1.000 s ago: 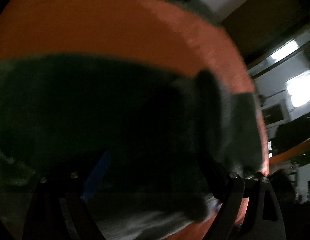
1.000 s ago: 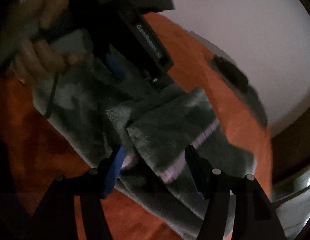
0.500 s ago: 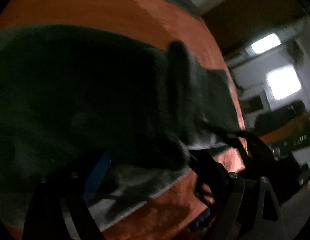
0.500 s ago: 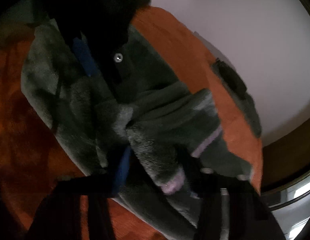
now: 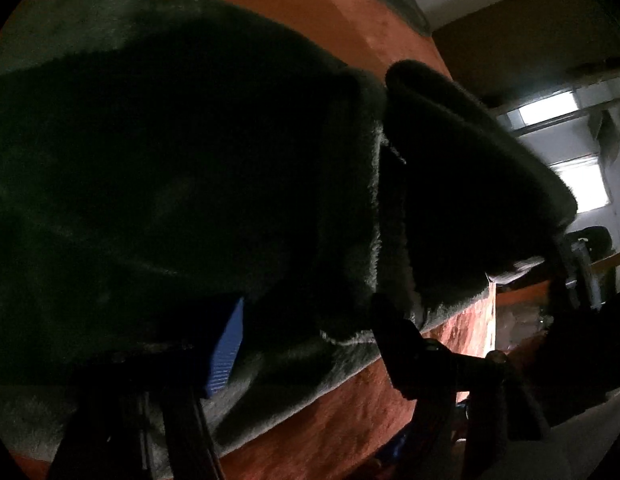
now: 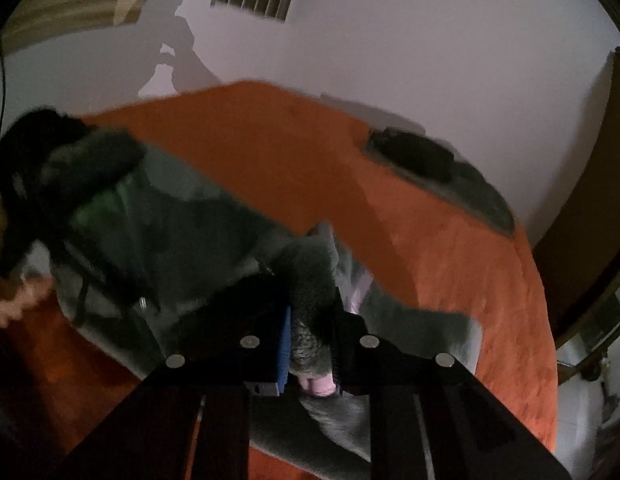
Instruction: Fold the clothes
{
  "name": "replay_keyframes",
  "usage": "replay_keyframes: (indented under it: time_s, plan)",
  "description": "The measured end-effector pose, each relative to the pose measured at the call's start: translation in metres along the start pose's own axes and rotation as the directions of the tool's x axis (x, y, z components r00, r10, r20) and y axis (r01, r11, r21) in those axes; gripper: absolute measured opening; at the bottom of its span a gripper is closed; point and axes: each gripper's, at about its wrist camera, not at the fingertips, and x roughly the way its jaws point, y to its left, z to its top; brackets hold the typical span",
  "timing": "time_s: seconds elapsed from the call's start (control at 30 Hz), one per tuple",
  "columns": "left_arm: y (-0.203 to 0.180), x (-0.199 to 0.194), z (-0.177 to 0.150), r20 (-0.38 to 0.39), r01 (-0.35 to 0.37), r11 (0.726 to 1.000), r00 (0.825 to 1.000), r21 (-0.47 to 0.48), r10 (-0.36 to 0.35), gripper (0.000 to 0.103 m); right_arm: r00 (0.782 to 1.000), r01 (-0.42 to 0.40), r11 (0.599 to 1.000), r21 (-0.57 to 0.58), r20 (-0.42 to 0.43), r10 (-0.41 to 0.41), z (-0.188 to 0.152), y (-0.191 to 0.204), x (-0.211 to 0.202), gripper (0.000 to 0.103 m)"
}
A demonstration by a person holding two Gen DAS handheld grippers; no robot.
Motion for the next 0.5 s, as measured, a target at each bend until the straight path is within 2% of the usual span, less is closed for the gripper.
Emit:
replay_keyframes:
  time_s: [0.07,0.13,0.17,0.27,0.33,0.43,0.5]
  plan:
    - [0.001,-0.001,-0.002,0.001,0.001,1.0,1.0,0.004,-0.001,0.064,0.997,-0.047,0.999,0.006,0.054,0.047,0.011,0.002,-0.012,0.015]
    - [0.004,-0.002,-0.003,0.004,0.011,1.0,1.0,-0.003,-0.011,0.064,0.99,-0.094,0.995,-0.037,0.098,0.097,0.018,0.012,-0.017,0.015]
    - [0.005,-0.004,-0.004,0.006,0.019,1.0,1.0,-0.011,-0.019,0.064,0.99,-0.101,0.992,-0.081,0.094,0.108,0.017,0.027,-0.017,0.015]
    - [0.011,-0.009,-0.006,0.013,0.04,0.999,0.999,-0.03,-0.039,0.064,1.0,-0.026,0.967,-0.255,-0.003,0.026,-0.003,0.075,0.008,0.015]
    - [0.015,-0.014,-0.007,0.015,0.052,0.997,0.999,-0.049,-0.051,0.064,0.996,-0.009,0.943,-0.332,-0.083,-0.019,-0.02,0.099,0.03,0.015]
    - [0.021,-0.026,-0.006,0.032,0.048,0.997,0.998,-0.068,-0.046,0.064,0.983,-0.061,0.953,-0.297,-0.185,0.005,-0.034,0.11,0.049,0.015]
    - [0.023,-0.039,0.0,0.061,0.033,0.997,0.998,-0.067,-0.029,0.064,0.978,-0.068,0.951,-0.3,-0.206,0.005,-0.036,0.117,0.053,0.018]
